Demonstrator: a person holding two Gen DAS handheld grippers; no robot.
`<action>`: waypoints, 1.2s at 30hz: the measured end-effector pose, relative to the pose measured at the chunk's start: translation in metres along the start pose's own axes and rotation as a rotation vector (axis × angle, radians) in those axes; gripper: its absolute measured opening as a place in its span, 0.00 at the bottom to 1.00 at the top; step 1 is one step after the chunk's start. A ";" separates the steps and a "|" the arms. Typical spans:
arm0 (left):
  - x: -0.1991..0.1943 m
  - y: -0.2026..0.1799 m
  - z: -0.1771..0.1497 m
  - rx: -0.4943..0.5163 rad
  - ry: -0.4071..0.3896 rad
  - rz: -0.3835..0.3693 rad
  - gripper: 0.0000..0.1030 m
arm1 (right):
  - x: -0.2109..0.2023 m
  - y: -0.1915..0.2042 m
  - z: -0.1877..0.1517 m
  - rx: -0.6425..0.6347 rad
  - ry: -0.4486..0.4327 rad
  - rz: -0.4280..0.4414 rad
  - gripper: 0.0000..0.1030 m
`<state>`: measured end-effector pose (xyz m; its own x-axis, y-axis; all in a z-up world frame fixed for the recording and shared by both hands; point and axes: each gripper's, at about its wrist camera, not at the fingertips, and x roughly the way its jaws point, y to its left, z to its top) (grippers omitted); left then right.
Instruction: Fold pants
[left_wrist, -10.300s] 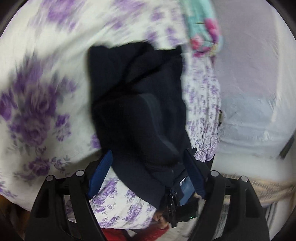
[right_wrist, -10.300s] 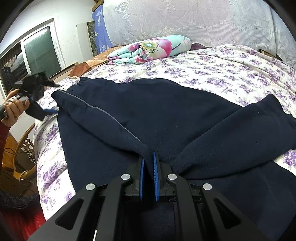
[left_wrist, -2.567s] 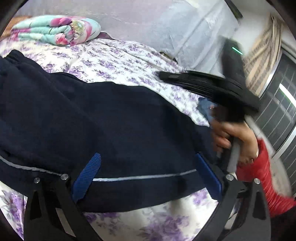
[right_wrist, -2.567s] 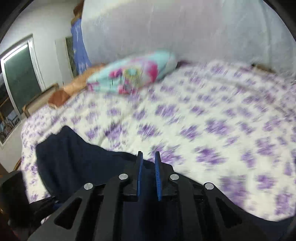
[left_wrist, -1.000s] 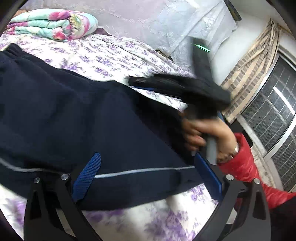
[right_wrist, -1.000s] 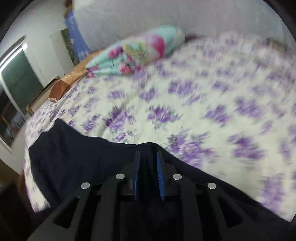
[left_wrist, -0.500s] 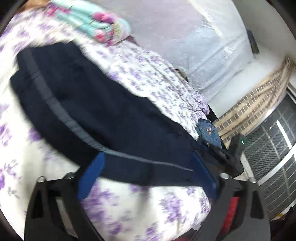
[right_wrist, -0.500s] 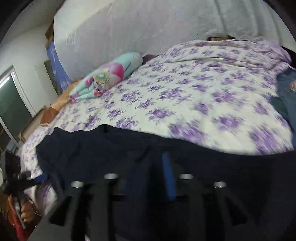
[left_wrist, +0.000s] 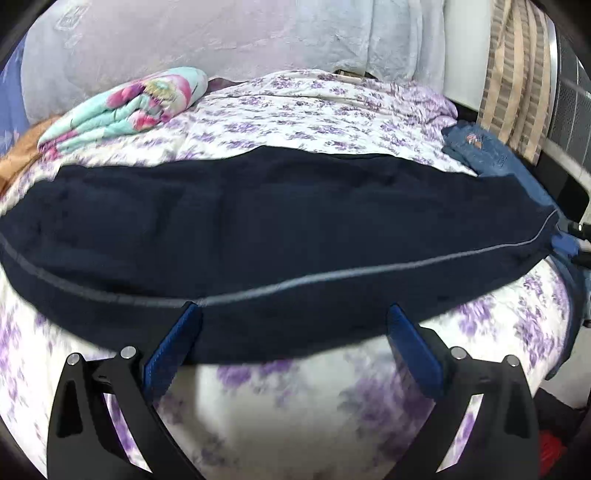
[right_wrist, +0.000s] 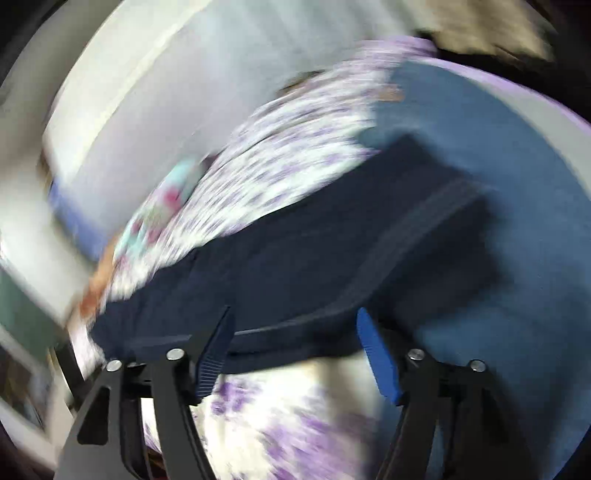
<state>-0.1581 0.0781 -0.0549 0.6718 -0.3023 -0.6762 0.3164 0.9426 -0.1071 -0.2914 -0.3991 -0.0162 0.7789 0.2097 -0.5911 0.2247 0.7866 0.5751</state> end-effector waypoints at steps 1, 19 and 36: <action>0.000 0.004 -0.002 -0.011 -0.010 -0.006 0.95 | -0.006 -0.016 -0.002 0.066 0.001 0.033 0.70; -0.002 -0.071 0.079 -0.056 -0.060 -0.065 0.95 | 0.035 -0.008 0.017 0.035 -0.198 -0.172 0.47; -0.032 0.019 0.022 -0.260 -0.100 -0.111 0.95 | 0.050 0.165 0.013 -0.545 -0.252 -0.055 0.18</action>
<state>-0.1587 0.1028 -0.0193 0.7095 -0.4057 -0.5762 0.2182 0.9040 -0.3678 -0.2080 -0.2664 0.0568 0.9043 0.0686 -0.4213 -0.0119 0.9907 0.1356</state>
